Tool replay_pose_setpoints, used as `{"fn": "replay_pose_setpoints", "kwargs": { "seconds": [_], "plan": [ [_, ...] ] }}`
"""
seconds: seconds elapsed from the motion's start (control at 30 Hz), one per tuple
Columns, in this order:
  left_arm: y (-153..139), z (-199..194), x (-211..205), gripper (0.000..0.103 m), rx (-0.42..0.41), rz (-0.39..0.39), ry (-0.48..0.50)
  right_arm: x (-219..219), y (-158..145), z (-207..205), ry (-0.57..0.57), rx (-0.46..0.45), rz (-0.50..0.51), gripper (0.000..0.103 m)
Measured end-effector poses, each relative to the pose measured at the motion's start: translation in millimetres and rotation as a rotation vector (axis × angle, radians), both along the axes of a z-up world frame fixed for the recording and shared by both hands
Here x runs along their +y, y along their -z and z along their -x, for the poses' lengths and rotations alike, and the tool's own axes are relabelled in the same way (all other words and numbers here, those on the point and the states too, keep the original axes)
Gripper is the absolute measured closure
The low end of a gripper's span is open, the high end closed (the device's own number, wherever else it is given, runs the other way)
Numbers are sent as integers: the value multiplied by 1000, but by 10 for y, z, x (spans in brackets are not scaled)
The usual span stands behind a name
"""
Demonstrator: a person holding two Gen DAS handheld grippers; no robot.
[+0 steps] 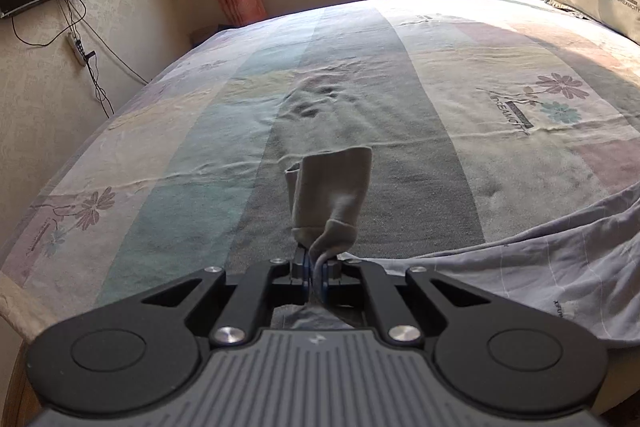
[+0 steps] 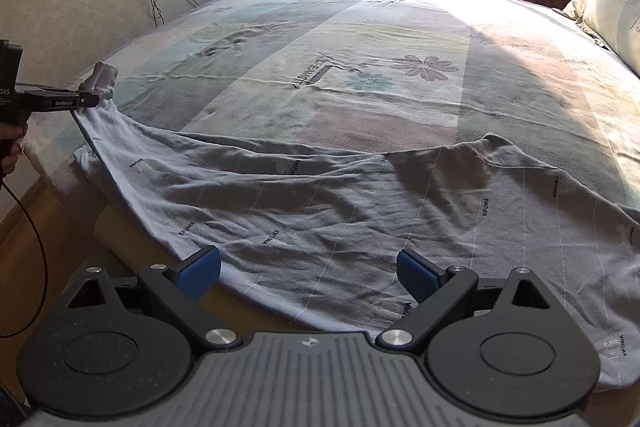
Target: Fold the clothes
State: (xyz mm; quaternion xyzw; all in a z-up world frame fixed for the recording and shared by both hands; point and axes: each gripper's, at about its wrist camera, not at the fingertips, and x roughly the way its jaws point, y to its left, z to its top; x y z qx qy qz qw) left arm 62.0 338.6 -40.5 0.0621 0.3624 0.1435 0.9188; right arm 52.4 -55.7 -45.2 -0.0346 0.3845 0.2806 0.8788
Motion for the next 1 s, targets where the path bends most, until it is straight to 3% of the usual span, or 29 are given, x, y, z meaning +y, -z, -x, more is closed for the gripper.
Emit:
{"fn": "replay_pose_setpoints", "kwargs": {
  "seconds": [0.07, 0.13, 0.33, 0.47, 0.77, 1.0],
  "plan": [
    [141, 53, 65, 100, 16, 28, -16, 67, -51, -80, -47, -9, -15, 11],
    [267, 97, 106, 100, 36, 42, -26, 164, -116, -195, -113, -20, -32, 21],
    [487, 191, 218, 95, 36, 98, -51, 675, -179, -713, -348, -2, -41, 33],
    [530, 269, 253, 95, -7, 131, -60, 1002, -50, -1084, -488, 96, -31, 39],
    [562, 346, 276, 95, -54, 168, -85, 1289, 319, -1942, -703, 410, -67, 39],
    [570, 339, 247, 95, -57, 155, -92, 1472, 487, -2163, -763, 551, -179, 37]
  ]
}}
